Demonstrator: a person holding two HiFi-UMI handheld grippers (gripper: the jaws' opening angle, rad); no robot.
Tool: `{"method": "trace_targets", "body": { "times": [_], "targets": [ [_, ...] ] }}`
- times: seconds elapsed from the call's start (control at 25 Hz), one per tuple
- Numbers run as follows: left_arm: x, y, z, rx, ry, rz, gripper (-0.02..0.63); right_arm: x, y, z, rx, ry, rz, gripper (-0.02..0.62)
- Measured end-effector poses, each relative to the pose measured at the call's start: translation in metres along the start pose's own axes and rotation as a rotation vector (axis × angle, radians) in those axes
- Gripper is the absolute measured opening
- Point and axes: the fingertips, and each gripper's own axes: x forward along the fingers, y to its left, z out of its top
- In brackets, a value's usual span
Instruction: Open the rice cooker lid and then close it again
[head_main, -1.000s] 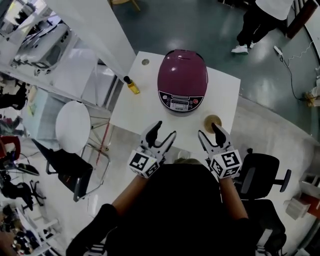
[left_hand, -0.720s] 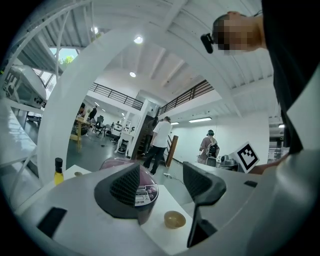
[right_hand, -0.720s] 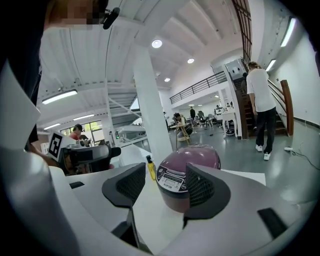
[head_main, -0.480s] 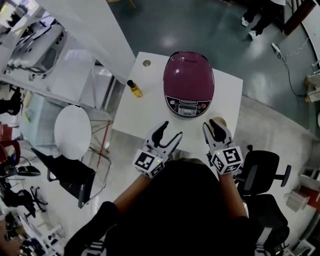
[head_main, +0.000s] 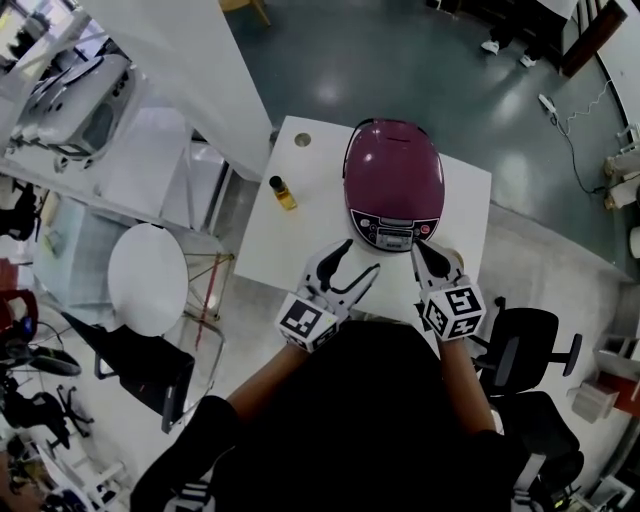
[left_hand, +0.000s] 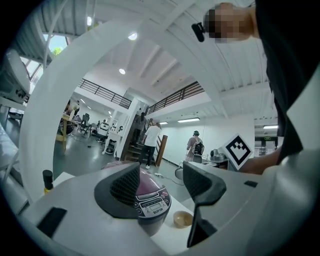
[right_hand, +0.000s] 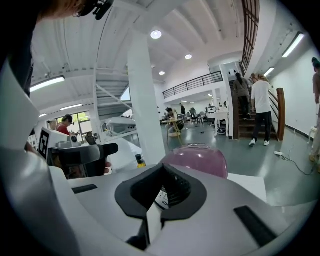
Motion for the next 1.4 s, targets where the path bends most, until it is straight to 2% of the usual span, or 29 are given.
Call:
{"method": "trace_targets", "body": {
  "times": [0.32,0.88,1.12,1.4],
  "targets": [
    [0.003,0.024,0.007,-0.004,0.012,-0.033,0.249,0.042,-0.005,-0.012,-0.006,0.073,-0.023,0.000],
    [0.010,0.051,0.008,-0.022,0.019,-0.084,0.249,0.085,-0.030,-0.056,0.018,0.244,-0.085,0.000],
    [0.011,0.061,0.004,-0.042,0.015,-0.097,0.249,0.089,-0.037,-0.067,0.022,0.280,-0.110,0.000],
    [0.014,0.071,0.005,-0.045,0.029,-0.101,0.248,0.089,-0.037,-0.068,0.036,0.273,-0.126,0.000]
  ]
}}
